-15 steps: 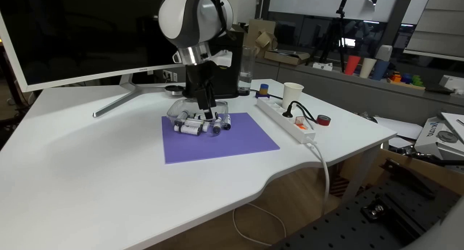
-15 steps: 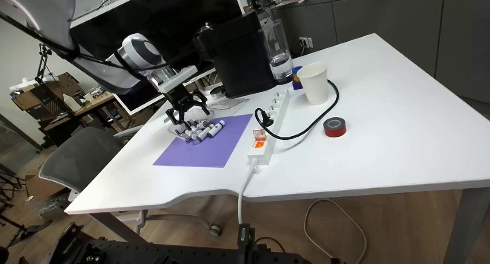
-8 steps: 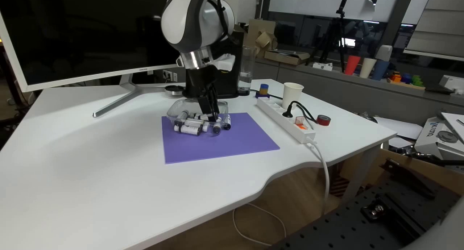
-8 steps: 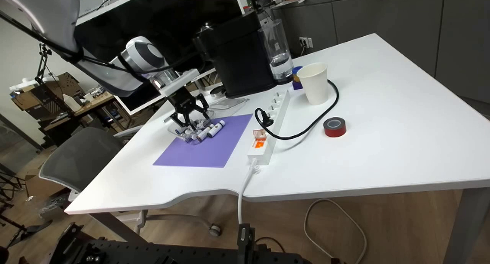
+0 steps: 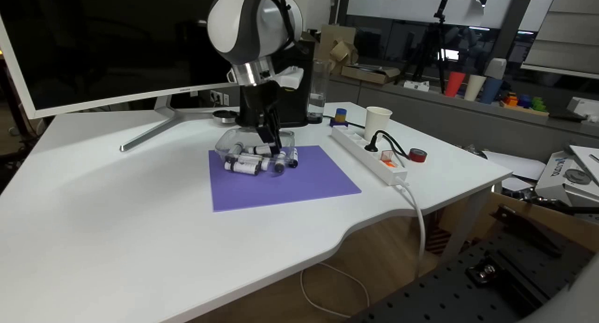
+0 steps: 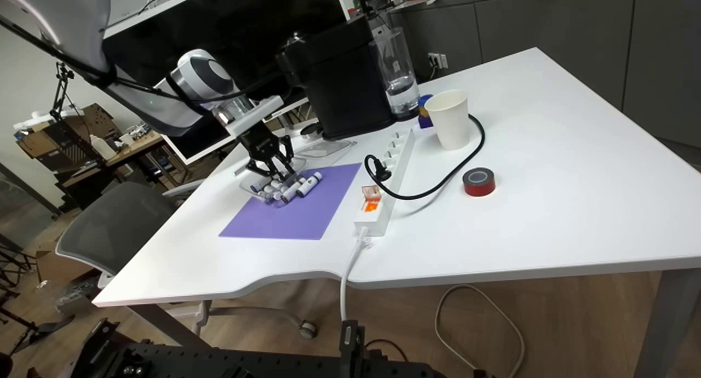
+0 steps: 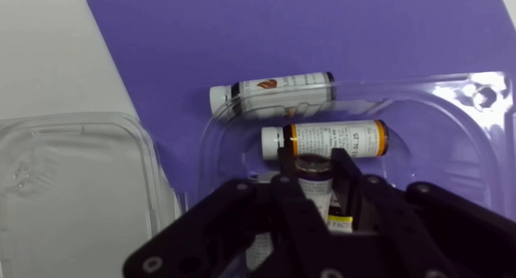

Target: Remove a bottle from the container and put it on the table

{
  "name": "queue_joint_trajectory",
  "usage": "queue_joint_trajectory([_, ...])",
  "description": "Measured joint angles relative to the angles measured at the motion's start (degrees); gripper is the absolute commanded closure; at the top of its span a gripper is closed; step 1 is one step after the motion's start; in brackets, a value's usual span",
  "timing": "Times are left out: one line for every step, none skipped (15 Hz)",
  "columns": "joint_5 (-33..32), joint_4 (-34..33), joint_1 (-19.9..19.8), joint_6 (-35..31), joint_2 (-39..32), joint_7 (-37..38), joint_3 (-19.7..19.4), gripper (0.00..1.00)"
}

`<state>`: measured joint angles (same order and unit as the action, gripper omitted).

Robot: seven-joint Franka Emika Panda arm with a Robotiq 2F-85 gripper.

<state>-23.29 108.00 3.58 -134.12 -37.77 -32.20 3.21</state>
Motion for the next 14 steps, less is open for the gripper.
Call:
queue_joint_trajectory([0.01,0.37,0.0,0.01,0.93,0.18,0.05,0.93])
queue_joint_trajectory([0.02,0.98,0.01,0.02,2.17,0.49,0.07,0.93])
queue_joint_trajectory([0.02,1.94,0.01,0.03,3.84,0.92,0.07,0.93])
queue_joint_trajectory([0.02,3.2,0.01,0.04,5.8,1.65,0.07,0.93])
queue_joint_trajectory([0.02,4.86,0.01,0.05,8.24,2.76,0.04,0.93])
queue_joint_trajectory([0.02,6.74,0.0,0.06,10.81,4.07,-0.03,0.93])
queue_joint_trajectory([0.04,8.82,-0.05,0.06,13.55,5.61,-0.16,0.93])
queue_joint_trajectory([0.15,11.0,-0.15,0.05,16.3,7.1,-0.38,0.93])
queue_joint_trajectory([0.6,13.11,-0.34,0.05,18.83,8.27,-0.67,0.93])
queue_joint_trajectory([1.02,15.22,-0.71,0.04,21.07,9.17,-1.0,0.93])
queue_joint_trajectory([1.35,17.2,-1.21,-0.08,22.9,9.98,-1.4,0.93])
queue_joint_trajectory([1.76,19.11,-1.84,-0.48,24.31,10.75,-1.92,0.93])
queue_joint_trajectory([2.07,20.9,-2.59,-1.31,25.28,11.4,-2.56,0.93])
queue_joint_trajectory([2.58,22.48,-3.43,-2.25,25.81,12.0,-3.24,0.93])
